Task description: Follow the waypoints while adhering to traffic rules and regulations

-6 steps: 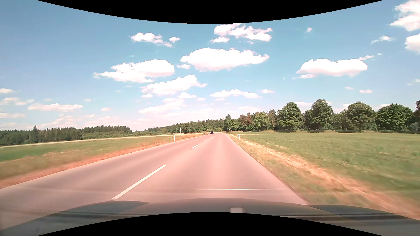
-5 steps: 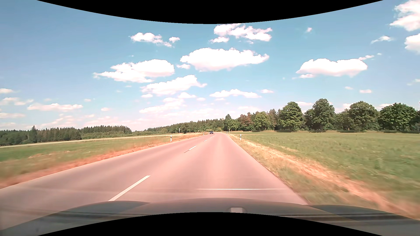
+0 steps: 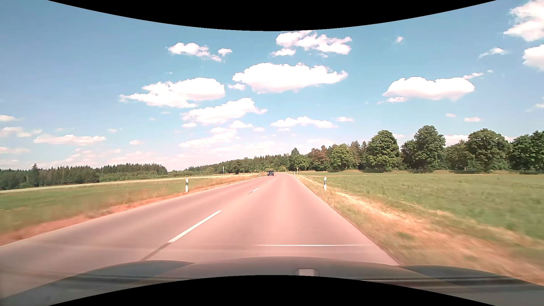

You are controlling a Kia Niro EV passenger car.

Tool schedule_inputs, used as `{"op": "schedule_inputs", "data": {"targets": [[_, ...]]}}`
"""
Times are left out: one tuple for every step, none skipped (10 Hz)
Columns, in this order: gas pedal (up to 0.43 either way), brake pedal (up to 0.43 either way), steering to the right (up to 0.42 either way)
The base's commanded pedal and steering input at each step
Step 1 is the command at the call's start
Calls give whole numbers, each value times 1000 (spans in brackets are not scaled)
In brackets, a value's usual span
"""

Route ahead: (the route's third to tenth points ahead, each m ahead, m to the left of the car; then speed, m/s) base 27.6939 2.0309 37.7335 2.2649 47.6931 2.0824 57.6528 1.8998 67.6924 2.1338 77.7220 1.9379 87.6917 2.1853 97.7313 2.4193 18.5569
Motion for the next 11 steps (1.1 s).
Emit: {"op": "schedule_inputs", "data": {"targets": [[169,0,0],[177,0,0],[177,0,0],[177,0,0],[177,0,0],[177,0,0],[197,0,0],[209,0,0],[220,0,0],[220,0,0],[228,0,0]]}}
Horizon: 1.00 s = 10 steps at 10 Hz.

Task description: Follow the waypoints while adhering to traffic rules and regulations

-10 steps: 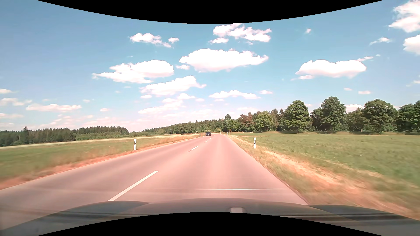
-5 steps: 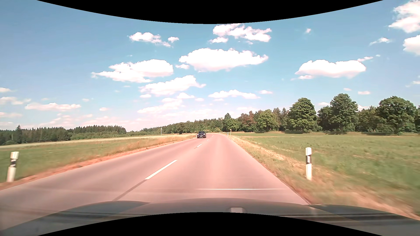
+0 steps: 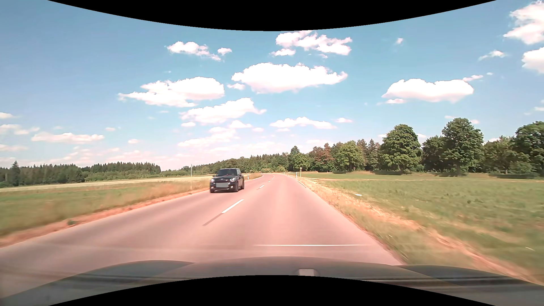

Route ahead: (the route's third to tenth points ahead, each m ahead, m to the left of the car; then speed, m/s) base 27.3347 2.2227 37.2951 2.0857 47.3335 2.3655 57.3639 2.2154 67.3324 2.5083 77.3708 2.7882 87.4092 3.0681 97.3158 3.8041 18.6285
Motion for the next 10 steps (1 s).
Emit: {"op": "schedule_inputs", "data": {"targets": [[228,0,0],[228,0,0],[228,0,0],[228,0,0],[228,0,0],[228,0,0],[228,0,0],[228,0,0],[228,0,0],[228,0,-1]]}}
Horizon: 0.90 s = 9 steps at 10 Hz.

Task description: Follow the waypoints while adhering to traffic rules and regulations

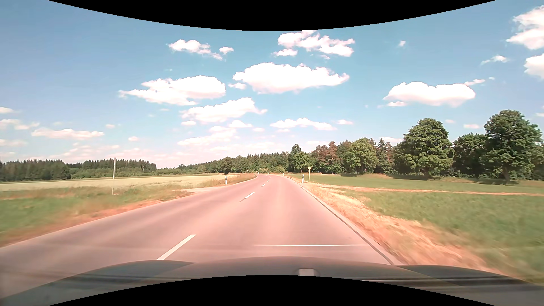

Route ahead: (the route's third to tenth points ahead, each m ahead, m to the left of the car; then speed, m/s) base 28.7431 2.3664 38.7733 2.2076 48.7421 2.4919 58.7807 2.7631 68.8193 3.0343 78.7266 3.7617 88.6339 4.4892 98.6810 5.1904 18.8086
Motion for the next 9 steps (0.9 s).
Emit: {"op": "schedule_inputs", "data": {"targets": [[228,0,-1],[228,0,-2],[228,0,-2],[228,0,-3],[228,0,-3],[228,0,-4],[228,0,-4],[228,0,-4],[228,0,-4]]}}
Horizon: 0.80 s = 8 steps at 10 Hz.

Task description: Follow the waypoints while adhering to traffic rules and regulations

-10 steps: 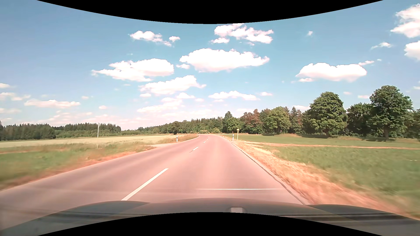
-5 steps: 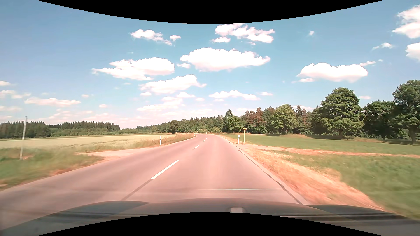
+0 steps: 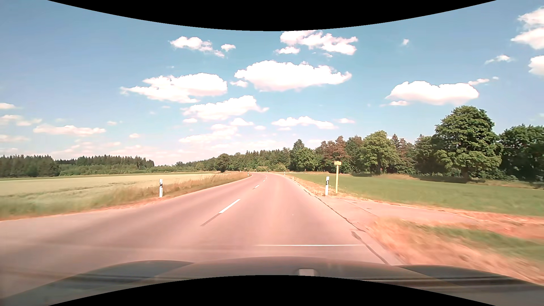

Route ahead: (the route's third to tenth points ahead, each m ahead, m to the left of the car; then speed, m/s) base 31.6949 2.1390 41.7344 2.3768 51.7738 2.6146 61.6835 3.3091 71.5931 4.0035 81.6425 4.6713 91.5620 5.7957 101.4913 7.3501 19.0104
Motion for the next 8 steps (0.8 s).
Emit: {"op": "schedule_inputs", "data": {"targets": [[228,0,-4],[228,0,-6],[228,0,-8],[228,0,-10],[228,0,-10],[228,0,-10],[228,0,-9],[228,0,-9]]}}
